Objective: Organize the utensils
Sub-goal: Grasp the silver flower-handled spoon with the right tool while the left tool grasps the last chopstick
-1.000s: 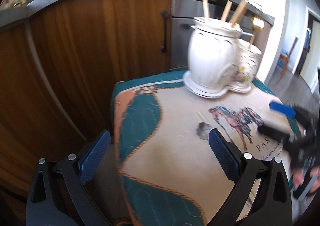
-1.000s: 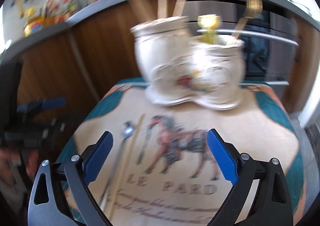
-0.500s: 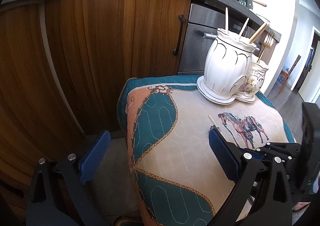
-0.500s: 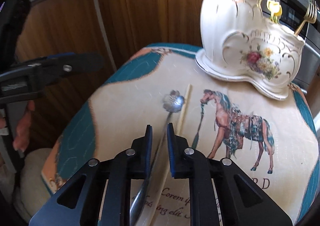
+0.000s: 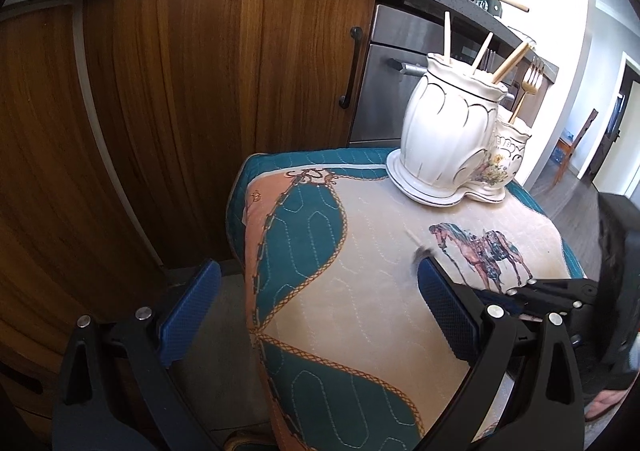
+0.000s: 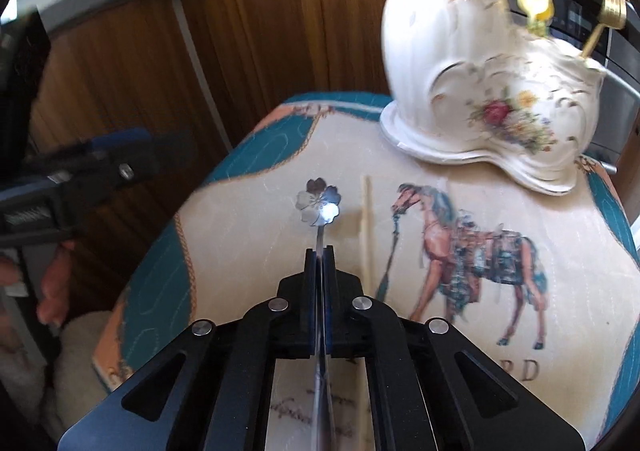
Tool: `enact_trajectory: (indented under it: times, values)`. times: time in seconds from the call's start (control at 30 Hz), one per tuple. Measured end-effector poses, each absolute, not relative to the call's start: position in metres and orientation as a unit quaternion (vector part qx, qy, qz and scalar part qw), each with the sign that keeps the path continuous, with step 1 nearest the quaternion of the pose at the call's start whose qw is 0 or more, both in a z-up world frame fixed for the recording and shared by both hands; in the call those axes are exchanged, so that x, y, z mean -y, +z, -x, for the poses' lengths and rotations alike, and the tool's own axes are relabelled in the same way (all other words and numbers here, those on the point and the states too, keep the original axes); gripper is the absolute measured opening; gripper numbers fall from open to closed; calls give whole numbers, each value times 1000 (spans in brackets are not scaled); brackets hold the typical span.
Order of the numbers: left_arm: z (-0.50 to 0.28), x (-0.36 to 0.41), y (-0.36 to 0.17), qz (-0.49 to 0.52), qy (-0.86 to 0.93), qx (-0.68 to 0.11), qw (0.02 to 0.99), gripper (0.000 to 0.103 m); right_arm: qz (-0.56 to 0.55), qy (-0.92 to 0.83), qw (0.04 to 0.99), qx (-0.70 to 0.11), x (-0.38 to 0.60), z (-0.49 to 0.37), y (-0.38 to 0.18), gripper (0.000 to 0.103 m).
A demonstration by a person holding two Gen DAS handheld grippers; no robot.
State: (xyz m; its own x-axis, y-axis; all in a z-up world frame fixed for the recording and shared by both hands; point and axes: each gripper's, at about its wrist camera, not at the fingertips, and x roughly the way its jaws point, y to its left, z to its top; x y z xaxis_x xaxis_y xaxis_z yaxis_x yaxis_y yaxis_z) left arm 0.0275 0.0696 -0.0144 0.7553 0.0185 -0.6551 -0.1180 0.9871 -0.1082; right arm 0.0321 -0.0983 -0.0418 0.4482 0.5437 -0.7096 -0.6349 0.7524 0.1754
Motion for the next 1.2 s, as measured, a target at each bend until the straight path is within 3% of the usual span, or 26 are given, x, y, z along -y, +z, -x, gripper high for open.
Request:
enact_trajectory:
  times: [0.3, 0.47, 0.6, 0.7, 0.77, 0.83, 0.93, 1.2]
  values:
    - [-46, -17, -32, 63, -6, -392, 918, 96, -18, 336, 866, -369, 164, -44, -7, 4]
    - [-65, 35, -52, 35, -32, -425, 904, 88, -35, 319, 875, -362, 183, -52, -2, 4]
    - [-76, 57, -64, -11, -20, -446, 895, 70, -36, 319, 876, -359, 184, -52, -3, 4]
    - [-79, 58, -66, -18, -13, -448, 894, 63, -36, 322, 876, -357, 186, -51, -2, 4]
    - [-80, 54, -65, -19, -12, -449, 893, 51, -39, 322, 877, -355, 191, -50, -2, 4]
    - [-82, 48, -65, -20, -13, -452, 892, 31, -40, 324, 875, -356, 189, -50, -1, 4]
    - [-83, 32, -61, -17, -17, -459, 888, 14, -38, 330, 874, -356, 186, -48, -1, 4]
    - [-70, 28, -60, -52, -64, -487, 870, 11, -31, 335, 871, -359, 183, -49, -4, 4]
